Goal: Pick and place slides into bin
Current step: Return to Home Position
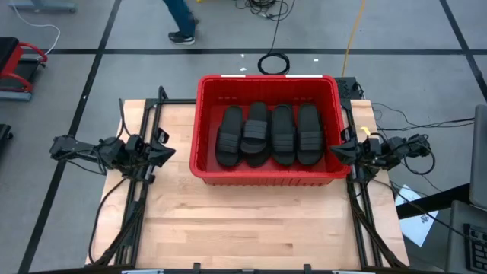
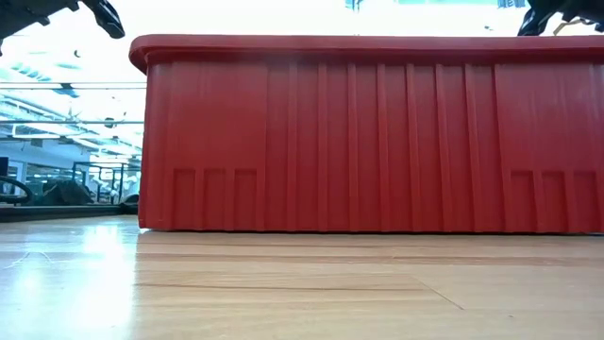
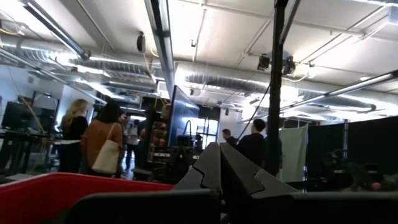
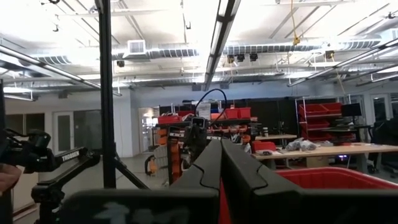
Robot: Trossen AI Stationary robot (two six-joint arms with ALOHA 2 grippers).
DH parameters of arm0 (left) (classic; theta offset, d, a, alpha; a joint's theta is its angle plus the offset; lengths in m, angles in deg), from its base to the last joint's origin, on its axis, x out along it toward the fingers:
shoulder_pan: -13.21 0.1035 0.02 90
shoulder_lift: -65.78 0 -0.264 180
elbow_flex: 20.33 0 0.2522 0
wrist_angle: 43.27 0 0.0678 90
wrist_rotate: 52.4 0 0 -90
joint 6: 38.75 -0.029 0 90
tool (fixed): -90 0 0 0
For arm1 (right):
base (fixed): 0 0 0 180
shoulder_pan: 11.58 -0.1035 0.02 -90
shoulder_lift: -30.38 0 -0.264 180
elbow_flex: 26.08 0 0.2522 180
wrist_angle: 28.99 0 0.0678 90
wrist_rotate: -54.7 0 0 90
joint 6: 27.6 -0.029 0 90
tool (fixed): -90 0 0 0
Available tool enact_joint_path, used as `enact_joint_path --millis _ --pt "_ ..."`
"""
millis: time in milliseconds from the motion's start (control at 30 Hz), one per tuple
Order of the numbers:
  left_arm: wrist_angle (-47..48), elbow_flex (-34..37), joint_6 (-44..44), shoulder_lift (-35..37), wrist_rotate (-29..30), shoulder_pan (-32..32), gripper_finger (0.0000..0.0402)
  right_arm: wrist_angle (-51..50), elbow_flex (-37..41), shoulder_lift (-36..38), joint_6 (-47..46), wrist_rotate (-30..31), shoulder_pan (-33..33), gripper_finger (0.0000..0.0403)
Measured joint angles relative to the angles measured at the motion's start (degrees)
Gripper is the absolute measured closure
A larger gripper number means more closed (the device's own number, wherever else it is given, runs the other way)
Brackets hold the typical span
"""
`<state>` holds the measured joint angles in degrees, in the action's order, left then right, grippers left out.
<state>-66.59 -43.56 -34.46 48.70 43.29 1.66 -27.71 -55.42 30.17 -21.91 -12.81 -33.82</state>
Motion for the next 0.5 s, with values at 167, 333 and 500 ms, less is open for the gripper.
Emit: enact_joint_path --millis 167,333,500 --pt "0.08 0.00 0.61 0.00 -0.22 0.00 0.0401 -0.32 0.00 0.00 -0.33 0.14 0.00 0.0403" --pt "1.14 -0.02 -0.77 0.01 -1.66 0.00 0.0401 -0.34 0.00 0.00 -0.26 0.12 0.00 0.0403" --pt "2.08 -0.02 0.86 0.00 -1.48 0.00 0.0397 -0.32 0.00 0.00 -2.01 0.12 0.00 0.0403"
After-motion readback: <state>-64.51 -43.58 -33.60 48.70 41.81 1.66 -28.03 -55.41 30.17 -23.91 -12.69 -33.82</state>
